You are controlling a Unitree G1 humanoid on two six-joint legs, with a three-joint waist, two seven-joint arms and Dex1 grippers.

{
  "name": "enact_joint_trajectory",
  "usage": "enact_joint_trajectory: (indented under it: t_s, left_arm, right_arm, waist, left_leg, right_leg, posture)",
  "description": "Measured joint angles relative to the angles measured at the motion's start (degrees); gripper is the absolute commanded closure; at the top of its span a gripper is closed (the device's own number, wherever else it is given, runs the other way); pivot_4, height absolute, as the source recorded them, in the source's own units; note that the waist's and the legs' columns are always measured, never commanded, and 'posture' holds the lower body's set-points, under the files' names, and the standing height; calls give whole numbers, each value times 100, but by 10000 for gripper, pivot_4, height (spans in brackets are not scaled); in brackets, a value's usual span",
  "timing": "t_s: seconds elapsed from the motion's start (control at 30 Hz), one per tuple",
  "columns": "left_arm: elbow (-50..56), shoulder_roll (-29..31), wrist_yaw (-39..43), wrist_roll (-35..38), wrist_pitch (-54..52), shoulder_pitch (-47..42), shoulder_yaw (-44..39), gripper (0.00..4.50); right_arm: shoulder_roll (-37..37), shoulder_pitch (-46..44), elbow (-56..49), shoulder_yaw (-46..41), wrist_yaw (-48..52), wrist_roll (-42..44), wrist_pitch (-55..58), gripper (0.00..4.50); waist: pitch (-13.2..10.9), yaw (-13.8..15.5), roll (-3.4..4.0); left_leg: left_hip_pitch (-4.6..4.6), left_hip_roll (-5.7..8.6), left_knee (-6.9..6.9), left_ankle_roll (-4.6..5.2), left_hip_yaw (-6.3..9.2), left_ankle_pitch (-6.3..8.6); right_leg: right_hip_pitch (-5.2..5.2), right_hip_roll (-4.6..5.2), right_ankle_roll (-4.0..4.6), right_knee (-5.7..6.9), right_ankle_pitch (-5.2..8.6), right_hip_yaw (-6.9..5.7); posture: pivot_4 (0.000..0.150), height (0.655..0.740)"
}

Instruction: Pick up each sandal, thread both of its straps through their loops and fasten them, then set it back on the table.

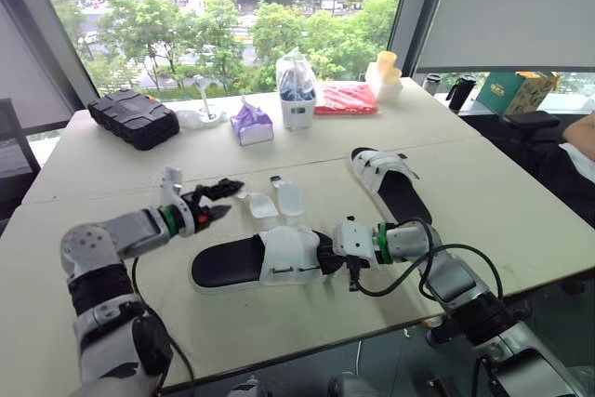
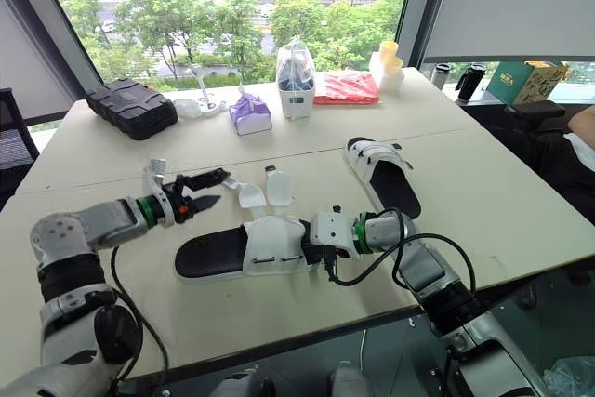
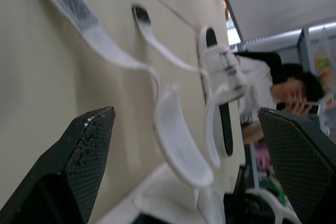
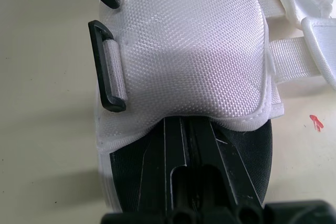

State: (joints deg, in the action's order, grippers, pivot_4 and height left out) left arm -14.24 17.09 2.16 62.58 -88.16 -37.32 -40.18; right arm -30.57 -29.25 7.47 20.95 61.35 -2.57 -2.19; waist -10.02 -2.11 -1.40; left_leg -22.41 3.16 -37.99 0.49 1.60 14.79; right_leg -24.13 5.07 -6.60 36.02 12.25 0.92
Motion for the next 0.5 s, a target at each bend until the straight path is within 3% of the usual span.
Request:
enact_joint_trajectory:
  t_s: [0.2, 0.5]
  left_arm:
    - [247, -283, -138, -20, -212, 162, 39, 0]
    - [-583, -471, 183, -630, 935, -264, 481, 0]
  right_arm:
    - [-15, 0, 7, -3, -7, -15, -14, 44330]
    - [-52, -7, 59, -47, -21, -75, 1, 44330]
  waist:
    - [0, 24, 0]
    - [7, 155, 10]
  left_leg:
    - [0, 1, 0, -6, 0, -2]
    - [15, 1, 0, -19, 4, -2]
  right_leg:
    - [4, 0, 3, -4, 0, -1]
    - [33, -1, 14, -25, -6, -9]
  posture:
    - [1500, 7400]
    - [1500, 7400]
